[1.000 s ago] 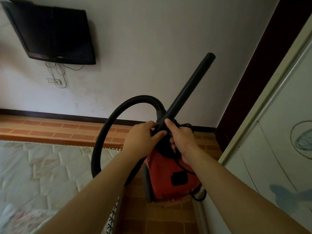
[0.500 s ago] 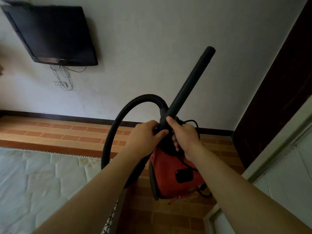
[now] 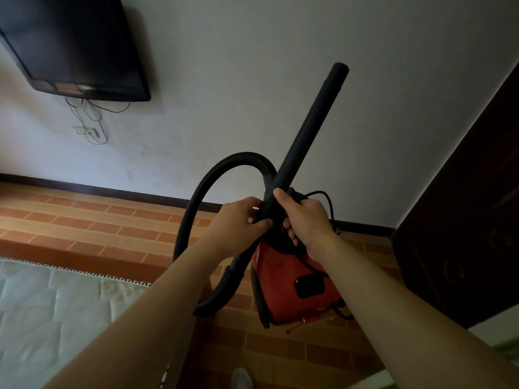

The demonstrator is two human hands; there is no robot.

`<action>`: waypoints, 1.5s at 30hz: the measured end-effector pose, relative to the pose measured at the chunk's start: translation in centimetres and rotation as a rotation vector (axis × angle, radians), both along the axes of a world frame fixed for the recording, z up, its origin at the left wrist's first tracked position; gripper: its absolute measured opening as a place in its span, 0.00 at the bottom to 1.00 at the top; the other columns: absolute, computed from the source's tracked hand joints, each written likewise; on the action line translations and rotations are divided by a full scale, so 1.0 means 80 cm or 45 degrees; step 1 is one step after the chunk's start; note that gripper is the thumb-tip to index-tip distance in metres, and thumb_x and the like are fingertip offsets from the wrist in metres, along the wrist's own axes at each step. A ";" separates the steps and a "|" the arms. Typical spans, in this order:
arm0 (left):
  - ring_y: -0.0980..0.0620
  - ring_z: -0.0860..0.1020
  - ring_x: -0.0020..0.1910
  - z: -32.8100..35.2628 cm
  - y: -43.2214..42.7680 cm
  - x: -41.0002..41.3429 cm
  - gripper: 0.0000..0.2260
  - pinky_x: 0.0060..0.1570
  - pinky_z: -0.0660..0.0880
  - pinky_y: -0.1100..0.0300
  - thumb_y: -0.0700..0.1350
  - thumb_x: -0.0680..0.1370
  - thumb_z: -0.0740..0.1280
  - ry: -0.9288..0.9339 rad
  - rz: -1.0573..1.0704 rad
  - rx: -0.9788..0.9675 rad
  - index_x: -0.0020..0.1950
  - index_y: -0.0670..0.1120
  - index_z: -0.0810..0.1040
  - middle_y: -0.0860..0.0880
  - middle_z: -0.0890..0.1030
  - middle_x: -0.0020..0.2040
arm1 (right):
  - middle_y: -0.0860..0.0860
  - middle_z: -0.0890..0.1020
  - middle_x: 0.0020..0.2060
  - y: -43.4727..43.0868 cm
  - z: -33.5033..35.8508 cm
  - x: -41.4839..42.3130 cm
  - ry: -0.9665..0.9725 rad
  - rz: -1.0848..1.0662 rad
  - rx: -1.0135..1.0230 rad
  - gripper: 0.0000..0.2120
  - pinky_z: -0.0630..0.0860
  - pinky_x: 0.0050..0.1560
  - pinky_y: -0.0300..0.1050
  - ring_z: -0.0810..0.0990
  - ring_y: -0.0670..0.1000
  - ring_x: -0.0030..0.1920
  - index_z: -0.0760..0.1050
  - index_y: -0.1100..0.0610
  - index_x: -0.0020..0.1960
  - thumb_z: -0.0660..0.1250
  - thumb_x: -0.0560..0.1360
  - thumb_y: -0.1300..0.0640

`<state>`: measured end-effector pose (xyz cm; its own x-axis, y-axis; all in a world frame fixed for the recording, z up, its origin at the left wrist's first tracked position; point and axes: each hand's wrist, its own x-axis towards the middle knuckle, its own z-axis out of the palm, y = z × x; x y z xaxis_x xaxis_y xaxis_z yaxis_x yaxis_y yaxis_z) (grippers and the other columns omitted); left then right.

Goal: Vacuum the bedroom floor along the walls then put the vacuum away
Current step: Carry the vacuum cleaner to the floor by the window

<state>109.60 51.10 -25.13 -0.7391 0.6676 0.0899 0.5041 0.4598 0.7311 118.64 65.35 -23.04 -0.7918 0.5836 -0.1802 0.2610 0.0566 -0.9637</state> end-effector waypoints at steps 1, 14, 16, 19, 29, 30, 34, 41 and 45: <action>0.54 0.82 0.52 -0.004 0.009 -0.016 0.16 0.56 0.82 0.51 0.52 0.79 0.72 -0.003 -0.002 0.003 0.65 0.52 0.78 0.51 0.84 0.56 | 0.51 0.75 0.28 0.010 -0.003 -0.014 -0.013 0.006 0.005 0.22 0.68 0.25 0.42 0.71 0.49 0.25 0.78 0.56 0.41 0.68 0.78 0.37; 0.55 0.82 0.52 -0.015 0.113 -0.191 0.20 0.54 0.82 0.54 0.55 0.78 0.72 -0.032 0.112 0.008 0.69 0.54 0.77 0.52 0.84 0.55 | 0.52 0.77 0.30 0.126 -0.003 -0.196 -0.075 0.132 0.015 0.23 0.71 0.27 0.43 0.72 0.50 0.27 0.78 0.57 0.42 0.66 0.78 0.36; 0.55 0.83 0.51 -0.014 0.128 -0.213 0.20 0.53 0.83 0.52 0.54 0.78 0.73 -0.033 0.172 0.019 0.69 0.53 0.78 0.52 0.84 0.54 | 0.52 0.76 0.30 0.145 -0.003 -0.227 -0.085 0.184 0.006 0.23 0.70 0.26 0.43 0.72 0.50 0.27 0.78 0.57 0.43 0.66 0.79 0.36; 0.56 0.83 0.50 -0.018 0.146 -0.240 0.19 0.52 0.83 0.52 0.54 0.78 0.73 -0.054 0.271 0.031 0.68 0.54 0.78 0.51 0.84 0.55 | 0.52 0.76 0.30 0.170 -0.005 -0.269 -0.081 0.267 -0.001 0.23 0.69 0.25 0.42 0.72 0.50 0.26 0.77 0.57 0.41 0.67 0.78 0.36; 0.53 0.82 0.54 -0.011 0.164 -0.307 0.19 0.58 0.81 0.47 0.54 0.79 0.72 -0.062 0.657 -0.052 0.69 0.52 0.78 0.52 0.82 0.57 | 0.52 0.75 0.29 0.200 -0.004 -0.408 -0.082 0.658 -0.006 0.23 0.68 0.25 0.42 0.71 0.50 0.26 0.77 0.55 0.39 0.67 0.78 0.36; 0.53 0.82 0.53 -0.011 0.161 -0.314 0.19 0.58 0.81 0.48 0.53 0.79 0.71 -0.063 0.697 -0.044 0.69 0.52 0.78 0.53 0.82 0.56 | 0.52 0.76 0.29 0.198 -0.003 -0.422 -0.086 0.702 0.003 0.23 0.69 0.25 0.42 0.71 0.50 0.26 0.77 0.55 0.39 0.67 0.78 0.36; 0.52 0.83 0.52 -0.014 0.144 -0.350 0.17 0.56 0.81 0.47 0.51 0.80 0.71 -0.067 0.844 0.006 0.68 0.52 0.78 0.54 0.82 0.57 | 0.52 0.77 0.29 0.176 -0.003 -0.487 -0.106 0.848 0.055 0.23 0.70 0.25 0.41 0.72 0.50 0.26 0.77 0.55 0.39 0.67 0.78 0.36; 0.53 0.83 0.52 -0.036 0.076 -0.443 0.19 0.55 0.82 0.47 0.54 0.79 0.71 -0.043 1.049 -0.029 0.69 0.53 0.77 0.52 0.83 0.56 | 0.53 0.78 0.32 0.106 -0.023 -0.608 -0.150 1.035 0.054 0.23 0.71 0.27 0.43 0.73 0.50 0.27 0.77 0.56 0.43 0.66 0.78 0.34; 0.55 0.83 0.49 -0.039 0.040 -0.496 0.19 0.54 0.82 0.48 0.54 0.79 0.71 -0.074 1.125 -0.012 0.69 0.56 0.76 0.54 0.82 0.56 | 0.53 0.78 0.32 0.067 -0.024 -0.670 -0.157 1.108 0.052 0.23 0.72 0.28 0.43 0.73 0.50 0.28 0.77 0.55 0.43 0.66 0.78 0.35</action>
